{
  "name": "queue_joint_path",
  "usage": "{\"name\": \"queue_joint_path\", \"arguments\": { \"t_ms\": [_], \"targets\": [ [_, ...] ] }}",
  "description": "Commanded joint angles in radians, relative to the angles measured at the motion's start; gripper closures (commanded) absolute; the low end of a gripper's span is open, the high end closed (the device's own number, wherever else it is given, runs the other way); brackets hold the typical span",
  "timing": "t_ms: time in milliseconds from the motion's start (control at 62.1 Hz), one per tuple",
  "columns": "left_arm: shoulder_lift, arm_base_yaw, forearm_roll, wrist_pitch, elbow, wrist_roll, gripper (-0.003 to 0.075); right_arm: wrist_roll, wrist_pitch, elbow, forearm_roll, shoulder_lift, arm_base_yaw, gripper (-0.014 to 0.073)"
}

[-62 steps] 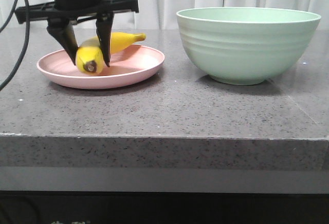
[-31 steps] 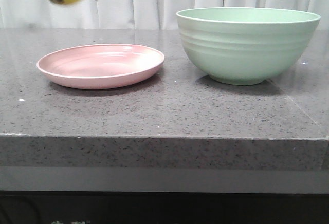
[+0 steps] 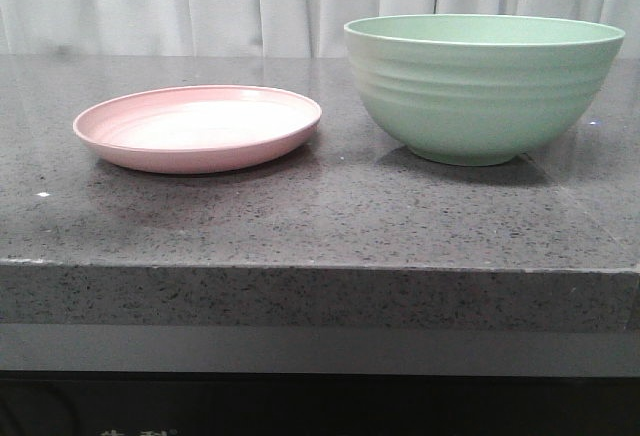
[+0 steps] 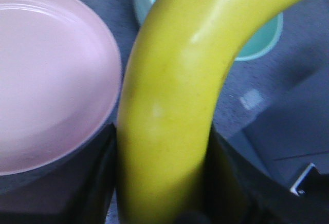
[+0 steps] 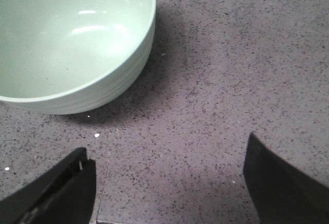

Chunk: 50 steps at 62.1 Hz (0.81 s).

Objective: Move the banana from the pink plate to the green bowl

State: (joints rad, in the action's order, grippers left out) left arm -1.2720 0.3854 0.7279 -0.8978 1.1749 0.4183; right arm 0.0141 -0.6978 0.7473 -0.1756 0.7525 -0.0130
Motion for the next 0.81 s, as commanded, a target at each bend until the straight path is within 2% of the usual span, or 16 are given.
{"name": "queue_joint_path", "arguments": {
  "t_ms": [0, 97, 209, 386, 596, 789],
  "targets": [
    [0.041, 0.002, 0.255, 0.055, -0.040, 0.199, 0.0541, 0.017, 0.053, 0.035, -0.038, 0.002, 0.003, -0.0008],
    [0.035, 0.002, 0.425, 0.020, -0.088, 0.358, 0.0541, 0.094, 0.051, 0.035, -0.110, 0.002, 0.001, -0.0008],
    [0.023, 0.002, 0.524, -0.032, -0.114, 0.450, 0.0541, 0.277, 0.051, 0.036, -0.268, 0.002, 0.001, -0.0008],
    [0.004, 0.002, 0.531, -0.071, -0.114, 0.455, 0.0541, 0.679, 0.017, 0.037, -0.665, 0.016, 0.001, -0.0008],
    [0.001, 0.002, 0.531, -0.074, -0.114, 0.455, 0.0541, 1.147, -0.124, 0.039, -1.097, 0.116, 0.001, -0.0008],
    [0.001, 0.002, 0.531, -0.074, -0.114, 0.455, 0.0541, 1.405, -0.221, 0.090, -1.245, 0.232, -0.025, -0.0007]
  ]
}}
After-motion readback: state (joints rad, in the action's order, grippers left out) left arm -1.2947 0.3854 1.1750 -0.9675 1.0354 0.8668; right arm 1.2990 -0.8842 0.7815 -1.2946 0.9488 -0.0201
